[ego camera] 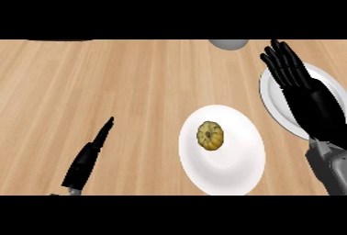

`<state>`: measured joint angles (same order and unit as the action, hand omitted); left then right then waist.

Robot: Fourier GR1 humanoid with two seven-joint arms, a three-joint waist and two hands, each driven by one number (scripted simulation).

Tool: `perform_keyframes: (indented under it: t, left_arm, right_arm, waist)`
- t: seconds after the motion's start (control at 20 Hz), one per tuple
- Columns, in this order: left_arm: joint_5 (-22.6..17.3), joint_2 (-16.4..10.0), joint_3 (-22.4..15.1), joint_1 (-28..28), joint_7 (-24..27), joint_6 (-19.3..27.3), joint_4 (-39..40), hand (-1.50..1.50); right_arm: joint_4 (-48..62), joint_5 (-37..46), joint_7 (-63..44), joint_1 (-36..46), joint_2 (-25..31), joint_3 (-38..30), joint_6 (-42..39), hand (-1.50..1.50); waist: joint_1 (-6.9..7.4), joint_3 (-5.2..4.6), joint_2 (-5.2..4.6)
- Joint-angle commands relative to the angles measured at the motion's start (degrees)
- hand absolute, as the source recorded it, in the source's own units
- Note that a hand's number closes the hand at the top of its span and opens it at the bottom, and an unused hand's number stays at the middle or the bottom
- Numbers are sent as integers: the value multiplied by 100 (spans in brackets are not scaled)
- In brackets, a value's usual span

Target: Pick the squash from the plate and place it in the plate

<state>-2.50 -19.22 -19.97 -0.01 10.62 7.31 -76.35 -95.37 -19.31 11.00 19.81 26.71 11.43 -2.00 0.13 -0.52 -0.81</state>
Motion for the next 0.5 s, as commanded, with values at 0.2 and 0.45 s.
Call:
perform_keyframes:
  t: [0.2, 0.45]
  left_arm:
    - [-299, 276, 522, -158, -989, 628, -204, 0]
    - [-476, 377, 505, -54, -1051, 560, -136, 0]
  right_arm:
    - [457, 832, -2024, 572, -179, 1571, -56, 150]
    - [127, 3867, -1556, 1535, 2046, 2144, -476, 150]
  waist:
    - [413, 20, 42]
    - [374, -78, 248]
